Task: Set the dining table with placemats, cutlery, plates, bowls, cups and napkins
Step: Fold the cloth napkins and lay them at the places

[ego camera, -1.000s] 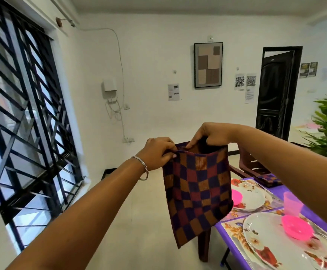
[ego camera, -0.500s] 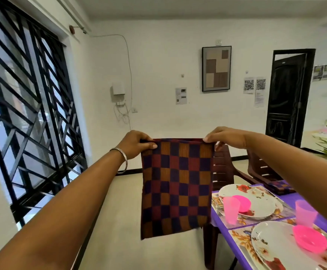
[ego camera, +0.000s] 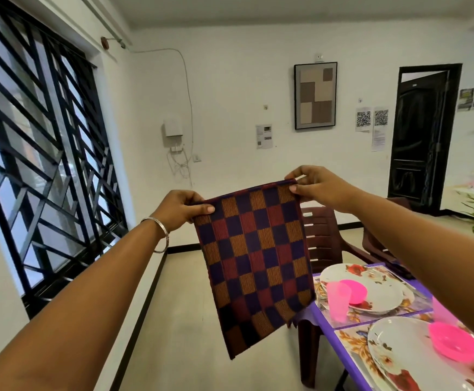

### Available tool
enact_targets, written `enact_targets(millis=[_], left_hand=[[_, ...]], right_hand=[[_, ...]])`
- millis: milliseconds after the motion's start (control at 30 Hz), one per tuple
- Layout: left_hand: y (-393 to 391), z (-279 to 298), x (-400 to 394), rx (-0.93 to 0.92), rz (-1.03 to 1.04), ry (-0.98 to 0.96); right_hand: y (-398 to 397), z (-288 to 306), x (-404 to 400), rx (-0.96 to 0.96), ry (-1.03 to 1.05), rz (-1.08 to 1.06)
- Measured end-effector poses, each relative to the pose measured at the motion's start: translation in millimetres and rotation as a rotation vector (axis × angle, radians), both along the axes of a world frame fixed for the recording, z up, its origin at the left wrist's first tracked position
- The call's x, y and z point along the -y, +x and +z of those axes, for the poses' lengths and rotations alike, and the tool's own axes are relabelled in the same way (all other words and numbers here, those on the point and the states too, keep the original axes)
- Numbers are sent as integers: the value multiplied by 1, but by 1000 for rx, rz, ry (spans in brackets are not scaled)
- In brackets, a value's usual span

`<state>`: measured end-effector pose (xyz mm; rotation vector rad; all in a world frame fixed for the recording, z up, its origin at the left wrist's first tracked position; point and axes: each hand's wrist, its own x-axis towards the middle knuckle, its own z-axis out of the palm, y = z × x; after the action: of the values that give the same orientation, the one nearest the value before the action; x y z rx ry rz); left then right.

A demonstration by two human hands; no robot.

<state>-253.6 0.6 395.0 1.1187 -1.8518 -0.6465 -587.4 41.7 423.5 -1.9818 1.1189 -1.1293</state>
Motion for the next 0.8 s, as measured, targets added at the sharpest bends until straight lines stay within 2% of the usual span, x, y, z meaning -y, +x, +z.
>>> enact_targets(millis=[133, 267, 333, 433, 500, 700, 800], left_hand=[[6, -3, -2, -37, 36, 10], [3, 0, -9, 99, 53, 98], [-14, 6, -14, 104, -2, 61], [-60, 15, -26, -13, -145, -42], [-86, 16, -30, -97, -171, -110], [-107, 11, -24, -193, 57, -244], [-99, 15, -19, -285, 154, -263]], right_hand=[[9, 0, -3, 25, -70, -25], [20, 6, -1, 107, -125, -29], [31, 10, -2, 85, -123, 23], [51, 9, -3, 26, -128, 85], [59, 8, -3, -14, -165, 71], [49, -6, -1, -125, -327, -132], [34, -25, -2, -212, -222, -130]])
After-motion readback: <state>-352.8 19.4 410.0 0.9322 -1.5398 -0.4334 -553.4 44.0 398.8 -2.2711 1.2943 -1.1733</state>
